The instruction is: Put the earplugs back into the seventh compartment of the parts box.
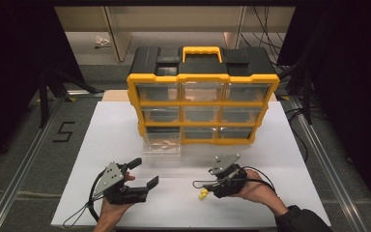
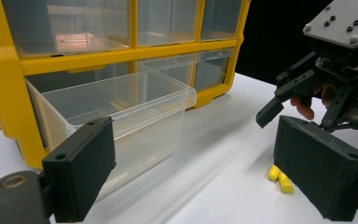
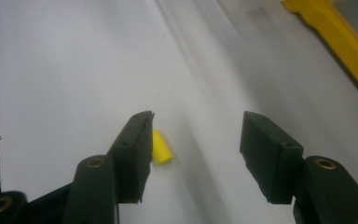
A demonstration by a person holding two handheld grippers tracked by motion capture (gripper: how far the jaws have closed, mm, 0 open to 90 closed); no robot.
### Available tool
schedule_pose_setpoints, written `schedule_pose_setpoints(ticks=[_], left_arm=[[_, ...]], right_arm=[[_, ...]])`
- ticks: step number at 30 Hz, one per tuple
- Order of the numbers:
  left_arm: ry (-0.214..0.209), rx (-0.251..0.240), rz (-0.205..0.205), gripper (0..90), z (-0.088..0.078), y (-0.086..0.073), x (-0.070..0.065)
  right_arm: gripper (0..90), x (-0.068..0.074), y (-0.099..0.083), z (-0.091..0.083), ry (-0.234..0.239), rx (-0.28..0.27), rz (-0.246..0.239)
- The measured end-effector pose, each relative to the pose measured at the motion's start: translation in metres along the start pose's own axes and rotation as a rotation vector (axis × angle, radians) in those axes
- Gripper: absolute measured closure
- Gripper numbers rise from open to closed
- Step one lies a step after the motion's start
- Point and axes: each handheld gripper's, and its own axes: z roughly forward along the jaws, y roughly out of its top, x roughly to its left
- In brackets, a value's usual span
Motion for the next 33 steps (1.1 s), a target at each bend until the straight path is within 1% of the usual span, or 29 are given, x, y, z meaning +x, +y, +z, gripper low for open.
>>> schedule_pose_setpoints(ticks=[2,3,5,11,12,14,15,17,19,20,24,25,27,29,33], left_arm=[[0.0,-0.002,-0.001,12.3,0.0,0.0,0.0],[0.0,-0.002,-0.001,12.4,0.0,0.0,0.0],[-0.001,-0.001,-0.002,12.4,0.0,0.0,0.0],[-0.002,0.004,0.001,12.5,0.0,0.0,-0.001],[-0.004,0.003,0.001,12.5,0.001,0.0,-0.001],[-0.004,0.005,0.001,12.5,0.001,0.0,-0.001],[-0.004,0.007,0.003,12.5,0.001,0.0,-0.001],[-0.004,0.006,0.003,12.5,0.001,0.0,-0.001],[-0.005,0.009,0.005,12.5,0.001,0.0,-0.001],[-0.005,0.011,0.006,12.5,0.001,0.0,-0.001],[-0.006,0.012,0.006,12.6,0.001,0.0,-0.001],[-0.006,0.013,0.006,12.5,0.002,-0.001,-0.001],[-0.007,0.014,0.007,12.6,0.002,-0.001,-0.002],[-0.008,0.018,0.008,12.6,0.002,-0.001,-0.002],[-0.008,0.018,0.008,12.6,0.002,-0.001,-0.002]], right_arm=[[46.6,0.0,0.0,0.003,0.016,0.018,-0.008],[46.6,0.0,0.0,0.003,0.016,0.018,-0.008],[49.7,0.0,0.0,0.007,0.024,0.041,-0.02],[55.1,0.0,0.0,0.012,0.048,0.069,-0.03],[57.7,0.0,-0.001,0.014,0.055,0.081,-0.033],[58.7,0.0,-0.001,0.015,0.058,0.086,-0.037],[62.2,0.001,-0.002,0.018,0.068,0.099,-0.042],[63.5,0.001,-0.003,0.019,0.075,0.097,-0.042],[65.9,0.001,-0.004,0.021,0.083,0.108,-0.036],[68.7,0.001,-0.004,0.022,0.086,0.113,-0.041],[72.1,0.002,-0.004,0.024,0.095,0.12,-0.046],[75.4,0.002,-0.004,0.025,0.106,0.121,-0.042],[76.5,0.002,-0.004,0.025,0.111,0.122,-0.041],[81.1,0.003,-0.005,0.026,0.124,0.128,-0.04],[83.6,0.003,-0.004,0.025,0.125,0.128,-0.041]])
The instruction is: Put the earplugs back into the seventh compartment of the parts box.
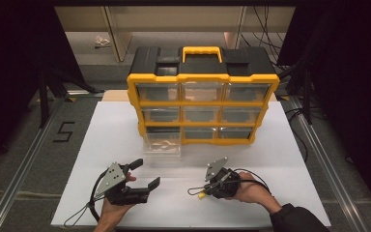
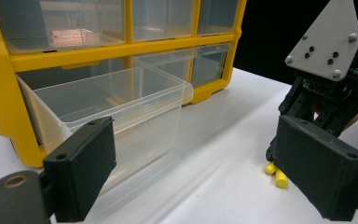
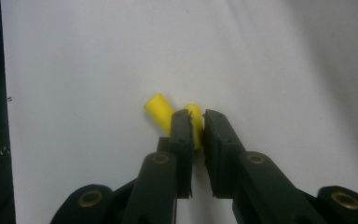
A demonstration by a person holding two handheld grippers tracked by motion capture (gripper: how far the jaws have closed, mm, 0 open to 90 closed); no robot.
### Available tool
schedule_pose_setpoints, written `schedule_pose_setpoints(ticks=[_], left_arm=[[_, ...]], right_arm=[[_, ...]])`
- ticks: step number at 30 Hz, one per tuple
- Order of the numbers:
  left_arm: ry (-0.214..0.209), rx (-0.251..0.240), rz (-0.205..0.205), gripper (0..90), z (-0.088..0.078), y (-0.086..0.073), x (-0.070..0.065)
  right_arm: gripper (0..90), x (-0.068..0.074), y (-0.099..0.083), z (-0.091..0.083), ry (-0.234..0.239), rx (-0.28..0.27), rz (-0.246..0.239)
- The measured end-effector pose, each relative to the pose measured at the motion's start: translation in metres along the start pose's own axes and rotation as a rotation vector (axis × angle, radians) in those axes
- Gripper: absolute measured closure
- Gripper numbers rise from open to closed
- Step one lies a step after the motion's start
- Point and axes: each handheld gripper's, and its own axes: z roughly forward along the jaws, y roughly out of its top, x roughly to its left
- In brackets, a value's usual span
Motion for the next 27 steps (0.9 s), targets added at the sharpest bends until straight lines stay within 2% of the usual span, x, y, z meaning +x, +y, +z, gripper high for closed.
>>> schedule_pose_setpoints(ticks=[1,2,3,4,5,6,7,11,12,14,15,18,19,20,23,26,27], left_arm=[[0.0,0.0,0.001,12.6,0.0,0.0,0.0],[0.001,0.001,0.002,12.6,0.0,0.0,0.0],[0.0,0.0,0.002,12.6,0.0,0.0,0.0],[0.0,0.0,0.002,12.6,0.0,0.0,0.0],[0.0,-0.002,0.001,12.6,0.0,0.0,0.0],[0.0,-0.001,0.001,12.6,0.0,0.0,0.0],[0.001,0.0,0.003,12.6,0.0,0.0,0.0],[0.002,0.0,0.005,12.7,0.0,0.0,0.0],[0.003,0.001,0.005,12.7,0.0,0.0,-0.001],[0.003,0.0,0.005,12.7,0.0,0.0,0.0],[0.003,-0.001,0.005,12.7,0.0,0.0,0.0],[0.004,0.001,0.007,12.7,0.0,0.0,-0.001],[0.002,-0.002,0.006,12.7,-0.001,0.0,-0.001],[0.002,-0.002,0.006,12.7,-0.001,0.0,-0.001],[0.009,-0.002,0.007,12.7,-0.001,0.0,0.0],[0.012,-0.006,0.005,12.7,-0.001,0.0,0.0],[0.014,-0.006,0.006,12.7,-0.001,0.0,0.0]], right_arm=[[84.9,0.0,0.0,-0.003,-0.024,-0.008,-0.004],[84.9,0.0,0.0,-0.003,-0.024,-0.008,-0.004],[85.3,-0.002,0.001,-0.01,-0.037,-0.038,0.006],[85.3,-0.002,0.001,-0.01,-0.037,-0.038,0.006],[85.3,-0.003,0.002,-0.018,-0.053,-0.07,0.015],[85.3,-0.003,0.002,-0.018,-0.053,-0.07,0.015],[85.3,-0.004,0.003,-0.024,-0.071,-0.097,0.02],[85.3,-0.006,0.003,-0.031,-0.09,-0.129,0.029],[85.2,-0.007,0.003,-0.035,-0.107,-0.158,0.032],[85.3,-0.007,0.004,-0.036,-0.111,-0.168,0.036],[85.2,-0.007,0.004,-0.041,-0.125,-0.199,0.044],[85.3,-0.007,0.005,-0.044,-0.139,-0.222,0.051],[85.2,-0.007,0.007,-0.05,-0.162,-0.264,0.055],[85.2,-0.007,0.007,-0.05,-0.162,-0.264,0.055],[85.3,-0.007,0.011,-0.06,-0.194,-0.324,0.06],[85.2,-0.007,0.014,-0.063,-0.207,-0.346,0.059],[85.2,-0.008,0.016,-0.066,-0.218,-0.369,0.061]])
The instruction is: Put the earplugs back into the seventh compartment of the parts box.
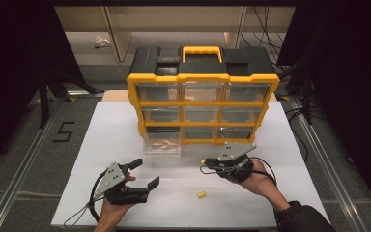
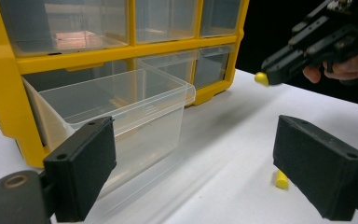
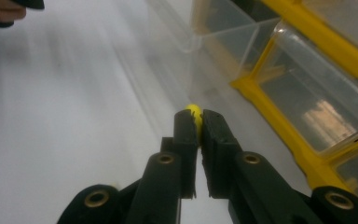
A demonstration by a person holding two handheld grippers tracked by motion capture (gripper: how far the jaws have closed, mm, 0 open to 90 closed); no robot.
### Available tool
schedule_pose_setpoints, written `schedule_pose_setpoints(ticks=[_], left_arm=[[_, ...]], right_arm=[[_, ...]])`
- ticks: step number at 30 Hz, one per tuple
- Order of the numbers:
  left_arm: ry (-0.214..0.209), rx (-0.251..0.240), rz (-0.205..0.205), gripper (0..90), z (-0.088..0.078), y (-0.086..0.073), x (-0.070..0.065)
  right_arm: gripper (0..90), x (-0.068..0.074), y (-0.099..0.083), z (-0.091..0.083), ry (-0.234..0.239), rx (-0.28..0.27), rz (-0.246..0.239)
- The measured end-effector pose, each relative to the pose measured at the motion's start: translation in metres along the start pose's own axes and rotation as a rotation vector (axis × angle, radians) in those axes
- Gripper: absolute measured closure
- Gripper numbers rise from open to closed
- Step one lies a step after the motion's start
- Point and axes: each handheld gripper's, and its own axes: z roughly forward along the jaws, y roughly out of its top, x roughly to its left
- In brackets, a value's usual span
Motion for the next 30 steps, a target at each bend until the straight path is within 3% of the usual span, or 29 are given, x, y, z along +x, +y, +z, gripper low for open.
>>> schedule_pose_setpoints(ticks=[7,15,30], left_arm=[[-0.002,-0.001,-0.001,12.7,0.0,0.0,0.0],[-0.004,-0.006,-0.002,12.7,-0.001,0.0,-0.001],[0.005,-0.001,-0.004,12.7,-0.002,0.0,-0.001]], right_arm=[[85.2,-0.005,0.01,0.001,-0.019,-0.045,0.006],[85.1,-0.007,0.035,0.012,-0.023,-0.097,-0.003],[85.0,-0.01,0.059,0.032,-0.039,-0.164,0.008]])
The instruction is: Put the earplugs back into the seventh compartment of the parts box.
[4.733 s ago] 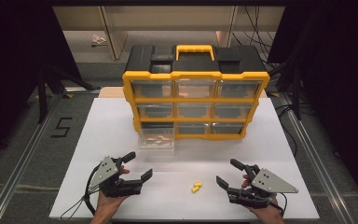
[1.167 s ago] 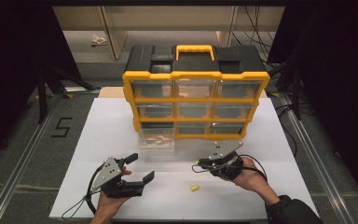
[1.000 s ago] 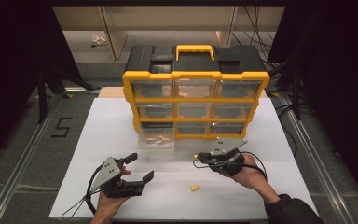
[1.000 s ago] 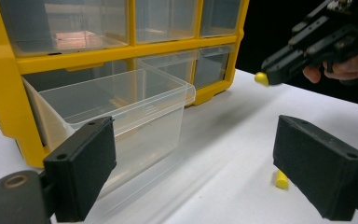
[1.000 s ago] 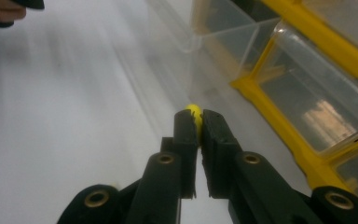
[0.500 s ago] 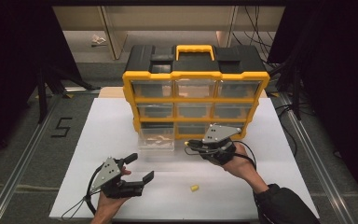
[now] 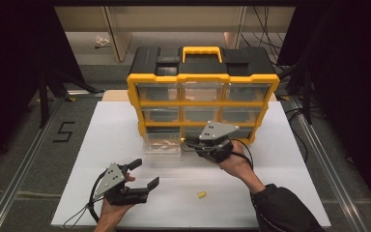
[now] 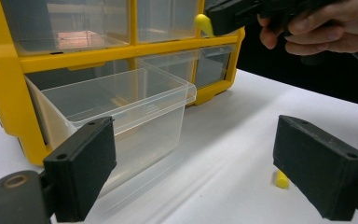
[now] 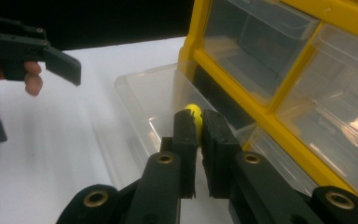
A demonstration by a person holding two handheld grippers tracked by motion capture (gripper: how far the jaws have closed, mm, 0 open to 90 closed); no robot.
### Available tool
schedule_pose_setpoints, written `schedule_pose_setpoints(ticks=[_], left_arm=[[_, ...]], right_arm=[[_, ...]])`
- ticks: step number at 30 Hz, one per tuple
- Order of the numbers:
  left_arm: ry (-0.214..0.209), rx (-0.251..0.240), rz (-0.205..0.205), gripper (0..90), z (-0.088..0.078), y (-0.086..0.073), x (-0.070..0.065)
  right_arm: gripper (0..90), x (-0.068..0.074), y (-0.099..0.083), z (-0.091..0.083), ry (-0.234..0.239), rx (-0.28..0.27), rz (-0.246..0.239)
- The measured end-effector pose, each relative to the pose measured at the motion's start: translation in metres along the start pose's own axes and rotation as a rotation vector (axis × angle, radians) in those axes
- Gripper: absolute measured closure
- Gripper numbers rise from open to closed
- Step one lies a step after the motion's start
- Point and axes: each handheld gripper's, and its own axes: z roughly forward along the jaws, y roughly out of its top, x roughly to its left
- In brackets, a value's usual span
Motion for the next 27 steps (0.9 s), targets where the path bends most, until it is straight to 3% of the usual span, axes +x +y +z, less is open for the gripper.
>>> schedule_pose_setpoints(ticks=[11,19,22,27], left_arm=[[0.008,0.003,-0.001,12.7,-0.001,0.0,0.0],[0.013,0.007,-0.003,12.7,0.001,0.0,0.001],[0.012,0.007,-0.006,12.7,0.002,-0.001,0.002],[0.011,0.006,-0.008,12.7,0.0,0.0,0.001]], right_arm=[[84.3,0.003,0.004,0.03,0.015,0.004,0.005],[81.7,-0.003,-0.001,0.048,0.012,0.014,0.047],[72.6,-0.006,-0.003,0.054,0.021,0.011,0.079],[60.9,-0.005,-0.003,0.053,0.021,0.01,0.078]])
